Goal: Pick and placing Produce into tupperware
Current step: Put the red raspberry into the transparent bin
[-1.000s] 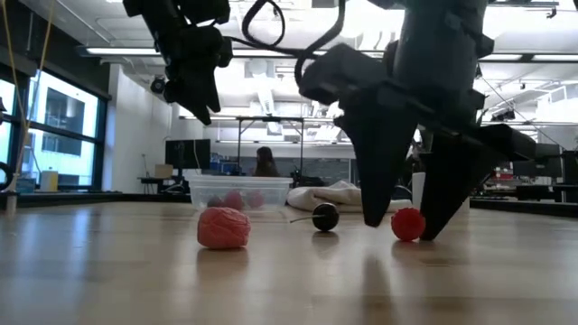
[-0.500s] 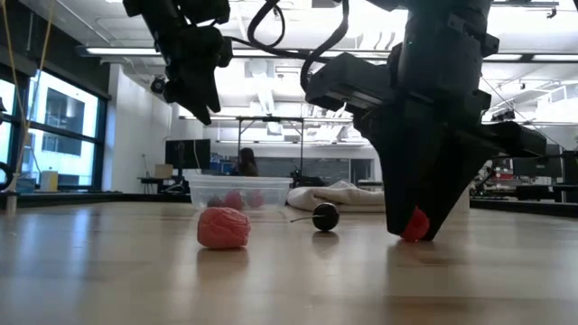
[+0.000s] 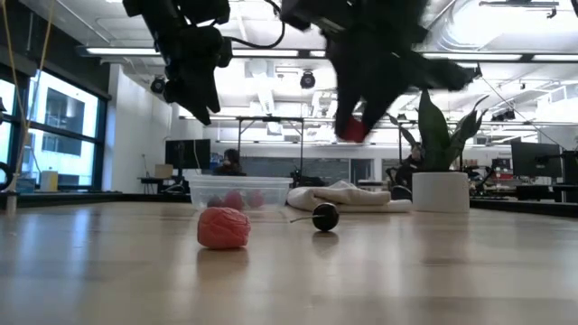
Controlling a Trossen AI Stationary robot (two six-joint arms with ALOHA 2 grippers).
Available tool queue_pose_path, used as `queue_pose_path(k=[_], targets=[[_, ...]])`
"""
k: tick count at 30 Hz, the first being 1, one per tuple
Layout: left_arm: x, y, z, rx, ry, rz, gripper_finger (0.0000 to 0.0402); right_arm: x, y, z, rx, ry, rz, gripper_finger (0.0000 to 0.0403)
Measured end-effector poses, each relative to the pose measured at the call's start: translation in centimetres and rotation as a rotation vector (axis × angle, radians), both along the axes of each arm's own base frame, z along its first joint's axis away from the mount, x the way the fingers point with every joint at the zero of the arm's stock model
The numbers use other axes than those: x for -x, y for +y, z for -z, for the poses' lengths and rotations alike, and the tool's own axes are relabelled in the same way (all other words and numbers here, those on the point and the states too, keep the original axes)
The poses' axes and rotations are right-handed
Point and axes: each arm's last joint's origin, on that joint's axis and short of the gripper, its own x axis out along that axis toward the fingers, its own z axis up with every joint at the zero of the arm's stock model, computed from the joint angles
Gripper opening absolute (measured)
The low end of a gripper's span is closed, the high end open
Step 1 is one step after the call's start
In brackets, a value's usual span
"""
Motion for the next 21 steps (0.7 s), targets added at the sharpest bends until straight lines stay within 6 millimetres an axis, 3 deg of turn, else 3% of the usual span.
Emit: queue_pose_path(k=[9, 14, 21], targets=[[-0.5, -0.1, -0.1, 0.067, -0.071, 0.027, 0.0262, -1.5, -5.0, -6.1, 0.226, 0.053, -0.153, 0.0038], [-2.1, -0.1, -1.4, 0.149, -0.334, 0.183, 0.0262, -1.2, -6.3, -10.0, 0.358, 0.081, -0.224, 0.0038], [-4.0, 0.0, -4.5, 0.215, -0.729, 0.406, 0.0262, 0.9, -6.5, -15.6, 0.485, 0.119, -0.278, 0.0038]])
